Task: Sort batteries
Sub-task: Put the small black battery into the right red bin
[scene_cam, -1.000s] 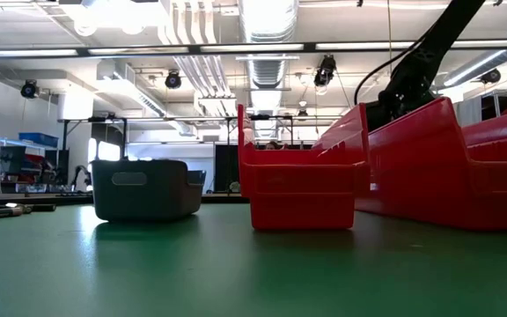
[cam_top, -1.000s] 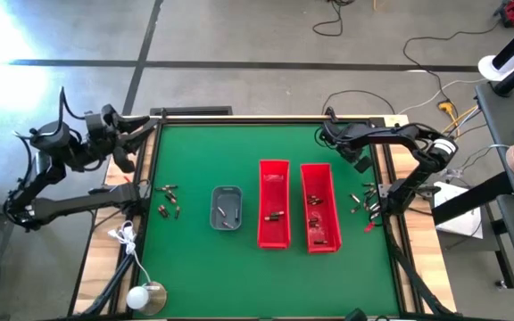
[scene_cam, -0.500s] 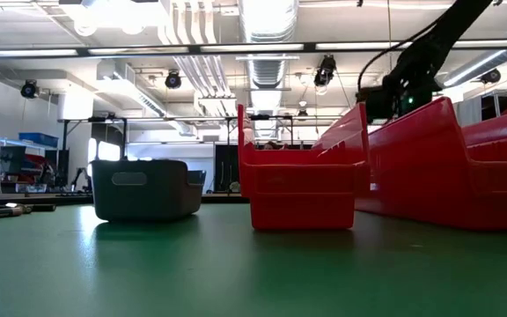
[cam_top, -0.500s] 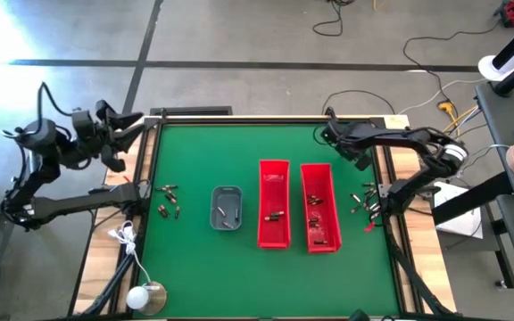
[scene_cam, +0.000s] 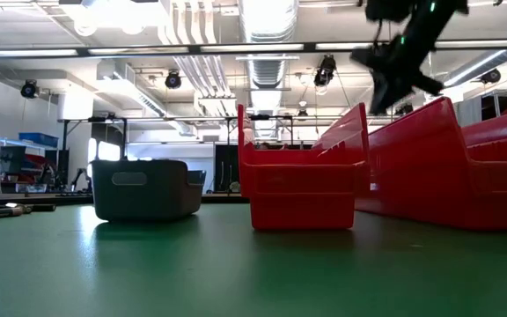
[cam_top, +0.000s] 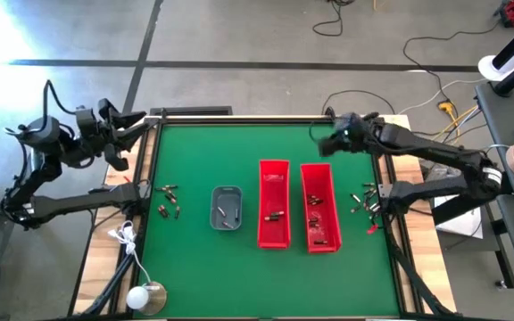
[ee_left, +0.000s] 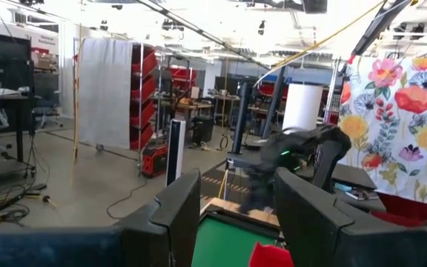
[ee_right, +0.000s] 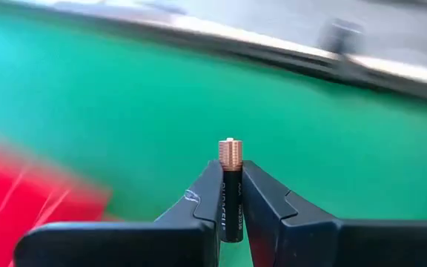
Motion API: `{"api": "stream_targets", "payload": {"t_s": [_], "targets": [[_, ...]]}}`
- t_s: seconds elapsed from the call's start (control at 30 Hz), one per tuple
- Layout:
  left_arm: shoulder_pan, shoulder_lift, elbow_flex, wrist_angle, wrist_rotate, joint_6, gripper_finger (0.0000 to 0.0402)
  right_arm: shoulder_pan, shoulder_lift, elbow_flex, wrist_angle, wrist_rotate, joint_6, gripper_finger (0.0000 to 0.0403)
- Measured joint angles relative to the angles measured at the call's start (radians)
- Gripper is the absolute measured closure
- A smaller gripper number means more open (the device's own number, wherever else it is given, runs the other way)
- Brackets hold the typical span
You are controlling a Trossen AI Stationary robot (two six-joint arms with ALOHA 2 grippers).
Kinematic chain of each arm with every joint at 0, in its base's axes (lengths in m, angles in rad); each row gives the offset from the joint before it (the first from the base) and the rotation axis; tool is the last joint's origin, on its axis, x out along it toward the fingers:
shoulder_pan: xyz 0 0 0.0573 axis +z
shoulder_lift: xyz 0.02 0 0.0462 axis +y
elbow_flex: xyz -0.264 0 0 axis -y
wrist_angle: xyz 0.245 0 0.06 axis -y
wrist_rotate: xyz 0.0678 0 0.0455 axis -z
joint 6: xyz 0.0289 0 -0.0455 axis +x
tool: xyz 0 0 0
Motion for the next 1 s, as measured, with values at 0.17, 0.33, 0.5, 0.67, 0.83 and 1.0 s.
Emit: {"api": "stream_targets", "payload": {"t_s": [0.17,0.33,0.5,0.67,0.83,1.0], "targets": [[0.0,0.056,0.0,0.074,-0.004,0.027,0.0251,0.187,0.072,0.12,-0.161,-0.114,-0.224,0.0374],[0.0,0.132,0.0,0.246,-0.005,0.026,0.0251,0.295,0.207,0.217,-0.326,-0.151,-0.259,0.0374],[0.0,0.19,0.0,0.292,-0.005,-0.039,0.0251,0.39,0.301,0.244,-0.322,-0.154,-0.467,0.0374],[-0.007,0.215,-0.001,0.34,0.012,-0.174,0.0251,0.408,0.39,0.211,-0.3,-0.149,-0.644,0.0374],[-0.018,0.217,-0.001,0.472,0.144,-0.194,0.0251,0.409,0.452,0.148,-0.201,-0.153,-0.662,0.0374],[-0.028,0.205,-0.001,0.5,0.159,-0.202,0.0251,0.409,0.465,0.067,-0.136,-0.16,-0.659,0.0374]]}}
